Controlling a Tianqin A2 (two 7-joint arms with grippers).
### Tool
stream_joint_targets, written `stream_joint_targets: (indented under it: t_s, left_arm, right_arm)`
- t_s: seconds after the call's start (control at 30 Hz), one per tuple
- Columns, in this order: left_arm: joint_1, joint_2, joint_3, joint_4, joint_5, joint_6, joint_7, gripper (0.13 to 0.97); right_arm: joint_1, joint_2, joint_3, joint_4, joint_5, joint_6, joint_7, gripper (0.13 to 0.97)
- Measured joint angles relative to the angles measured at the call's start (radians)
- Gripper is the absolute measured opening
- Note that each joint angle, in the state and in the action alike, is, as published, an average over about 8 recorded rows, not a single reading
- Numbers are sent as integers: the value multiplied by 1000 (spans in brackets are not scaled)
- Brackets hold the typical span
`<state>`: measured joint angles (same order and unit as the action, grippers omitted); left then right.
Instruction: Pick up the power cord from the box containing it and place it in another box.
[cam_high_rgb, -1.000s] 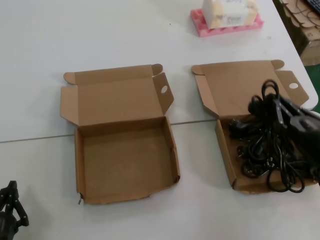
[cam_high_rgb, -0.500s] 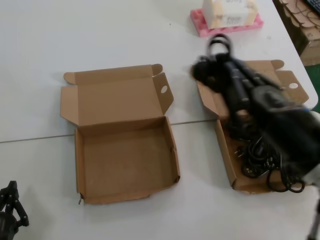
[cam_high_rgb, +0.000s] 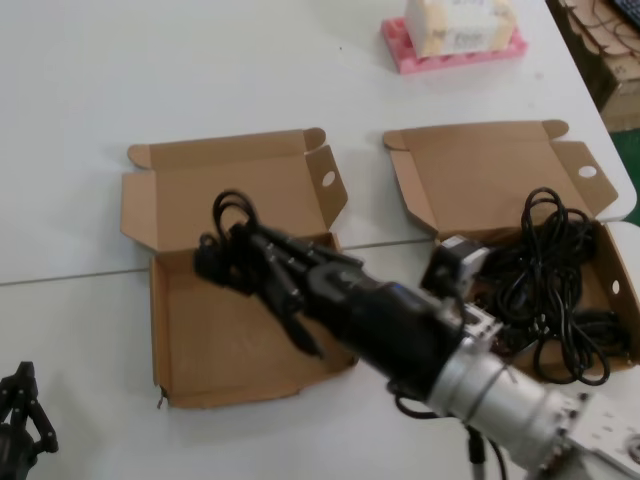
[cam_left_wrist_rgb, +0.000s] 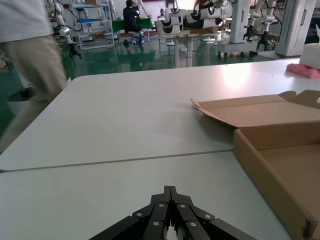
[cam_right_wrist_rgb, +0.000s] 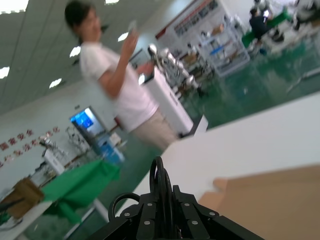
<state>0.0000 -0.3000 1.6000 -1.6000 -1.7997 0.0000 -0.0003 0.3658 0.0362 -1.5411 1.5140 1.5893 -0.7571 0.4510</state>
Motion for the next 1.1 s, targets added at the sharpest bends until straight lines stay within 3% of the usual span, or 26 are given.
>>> stream_joint_targets:
  t_s: [0.37, 0.73, 0.93, 1.1]
  left_arm:
    - [0, 0, 0, 0, 0, 0, 0, 163]
    - [0, 0, 0, 0, 0, 0, 0, 163]
    - [0, 0, 0, 0, 0, 0, 0, 163]
    - [0, 0, 0, 0, 0, 0, 0, 163]
  right_arm:
    - [140, 82, -254, -240, -31, 197, 0, 192]
    - [226, 166, -433, -321, -31, 388, 0, 226]
    - [247, 185, -458, -323, -25, 443, 0, 289]
    - [245, 174, -375, -261, -12, 418, 0, 347]
